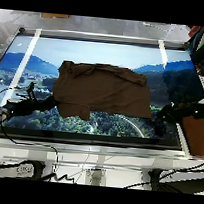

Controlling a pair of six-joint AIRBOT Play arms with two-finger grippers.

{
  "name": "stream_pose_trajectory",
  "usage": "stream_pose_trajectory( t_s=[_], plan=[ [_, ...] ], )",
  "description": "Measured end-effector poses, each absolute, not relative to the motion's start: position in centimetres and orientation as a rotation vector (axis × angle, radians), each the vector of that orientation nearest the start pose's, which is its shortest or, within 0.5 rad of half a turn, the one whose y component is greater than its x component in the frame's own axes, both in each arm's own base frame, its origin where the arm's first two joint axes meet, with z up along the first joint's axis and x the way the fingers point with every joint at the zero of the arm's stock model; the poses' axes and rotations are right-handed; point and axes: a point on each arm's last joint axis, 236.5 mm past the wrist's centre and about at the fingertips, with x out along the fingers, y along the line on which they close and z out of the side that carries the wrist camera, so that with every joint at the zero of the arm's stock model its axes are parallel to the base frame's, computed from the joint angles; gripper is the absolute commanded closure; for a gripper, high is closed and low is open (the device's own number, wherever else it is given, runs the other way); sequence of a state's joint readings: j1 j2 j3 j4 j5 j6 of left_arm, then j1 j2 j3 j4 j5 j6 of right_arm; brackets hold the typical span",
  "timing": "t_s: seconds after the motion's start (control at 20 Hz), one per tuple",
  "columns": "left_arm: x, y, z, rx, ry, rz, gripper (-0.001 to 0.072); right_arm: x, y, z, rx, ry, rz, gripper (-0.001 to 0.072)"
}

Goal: Fold the clothes and pants, and hang the long-sleeved shirts on hangers.

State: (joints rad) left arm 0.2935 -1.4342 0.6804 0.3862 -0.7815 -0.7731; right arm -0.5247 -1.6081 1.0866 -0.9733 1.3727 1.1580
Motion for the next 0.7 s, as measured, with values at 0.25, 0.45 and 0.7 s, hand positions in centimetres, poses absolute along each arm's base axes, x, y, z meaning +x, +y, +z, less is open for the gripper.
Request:
stream_pose_trajectory(
  t_s=[0.25,0.45,0.7],
  plan=[
    [38.8,-4.4,-9.7,-0.768,1.032,-0.251,0.0690,34.4,-1.1,-10.7,0.836,1.453,0.244,0.0236],
    [38.8,-4.4,-9.7,-0.769,1.031,-0.251,0.0690,35.6,-0.1,-11.6,0.816,1.419,0.210,0.0356],
    [38.7,-4.7,-9.6,-0.774,1.036,-0.262,0.0691,36.0,0.4,-12.1,0.788,1.412,0.201,0.0522]
  ],
)
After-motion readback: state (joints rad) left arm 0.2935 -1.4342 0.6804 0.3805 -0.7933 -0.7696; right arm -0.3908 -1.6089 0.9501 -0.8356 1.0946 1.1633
